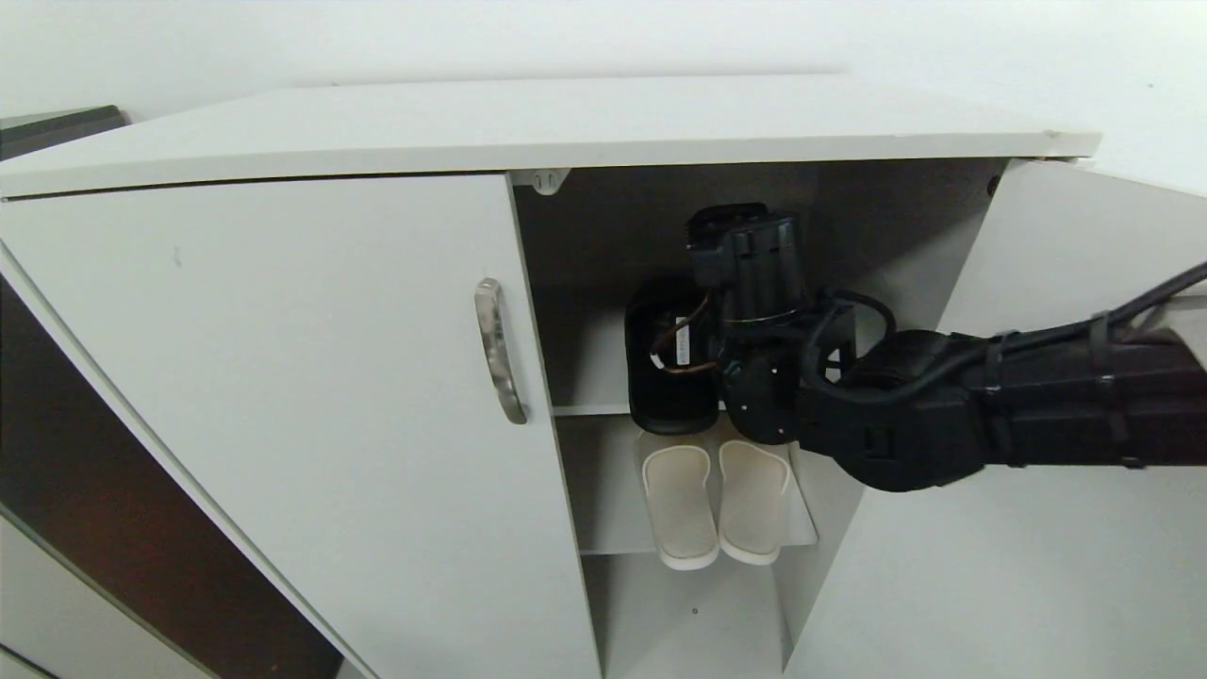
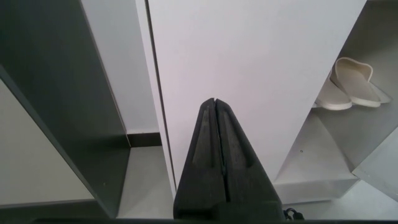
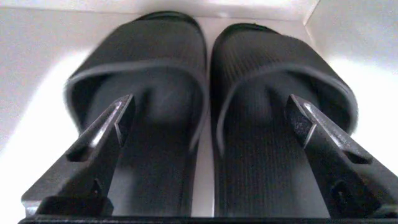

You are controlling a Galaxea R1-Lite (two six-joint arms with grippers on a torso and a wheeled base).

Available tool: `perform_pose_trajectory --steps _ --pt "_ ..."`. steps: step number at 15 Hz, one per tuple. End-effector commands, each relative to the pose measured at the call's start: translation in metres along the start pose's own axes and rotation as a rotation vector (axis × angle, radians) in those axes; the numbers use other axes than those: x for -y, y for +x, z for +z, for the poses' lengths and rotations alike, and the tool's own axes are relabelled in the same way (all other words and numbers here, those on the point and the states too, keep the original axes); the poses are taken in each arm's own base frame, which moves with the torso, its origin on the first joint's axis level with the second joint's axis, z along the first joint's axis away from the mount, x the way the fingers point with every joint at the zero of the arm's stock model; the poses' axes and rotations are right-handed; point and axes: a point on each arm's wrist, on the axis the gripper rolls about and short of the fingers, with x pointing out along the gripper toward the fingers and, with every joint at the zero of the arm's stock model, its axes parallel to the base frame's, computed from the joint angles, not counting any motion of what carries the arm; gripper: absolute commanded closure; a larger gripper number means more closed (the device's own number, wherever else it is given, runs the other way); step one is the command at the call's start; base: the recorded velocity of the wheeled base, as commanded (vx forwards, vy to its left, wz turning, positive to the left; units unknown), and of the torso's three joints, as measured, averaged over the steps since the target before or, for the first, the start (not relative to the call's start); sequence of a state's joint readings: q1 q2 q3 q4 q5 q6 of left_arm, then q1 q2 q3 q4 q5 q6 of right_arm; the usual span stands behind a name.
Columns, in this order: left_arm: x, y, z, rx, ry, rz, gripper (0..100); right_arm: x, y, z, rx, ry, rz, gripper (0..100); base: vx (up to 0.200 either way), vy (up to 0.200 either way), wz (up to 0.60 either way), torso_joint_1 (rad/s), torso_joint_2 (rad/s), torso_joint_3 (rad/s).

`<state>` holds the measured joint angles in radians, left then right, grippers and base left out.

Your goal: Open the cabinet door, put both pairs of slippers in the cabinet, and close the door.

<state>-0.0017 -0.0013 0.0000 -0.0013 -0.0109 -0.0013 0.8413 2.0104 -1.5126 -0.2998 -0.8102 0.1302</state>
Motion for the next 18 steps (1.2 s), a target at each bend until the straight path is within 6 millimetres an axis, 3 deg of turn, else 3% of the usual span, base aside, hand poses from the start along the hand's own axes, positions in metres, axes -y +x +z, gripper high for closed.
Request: perform_pose_trajectory --steps 1,4,5,8,18 --pt "0.0 0.0 0.0 -0.001 0.0 0.0 100 0.012 -0.055 0.008 0.016 0.005 0.085 0 0.0 0.0 0.0 0.0 0.0 0.0" --pt "0.0 0.0 0.0 -0.001 0.0 0.0 100 0.03 -0.088 -0.007 0.016 -0.002 0.142 0 0.0 0.0 0.0 0.0 0.0 0.0" --pt "0.0 0.0 0.0 -0.001 0.0 0.0 100 0.035 -0.094 -0.009 0.023 0.007 0.152 100 0.0 0.0 0.0 0.0 0.0 0.0" --pt "0.0 0.0 0.0 -0.001 0.0 -0.001 100 0.049 -0.105 -0.026 0.015 0.002 0.216 100 0.0 0.0 0.0 0.0 0.0 0.0" --pt "0.0 0.0 0.0 -0.001 0.0 -0.001 100 0.041 -0.105 -0.037 -0.009 -0.028 0.233 100 0.0 0.0 0.0 0.0 0.0 0.0"
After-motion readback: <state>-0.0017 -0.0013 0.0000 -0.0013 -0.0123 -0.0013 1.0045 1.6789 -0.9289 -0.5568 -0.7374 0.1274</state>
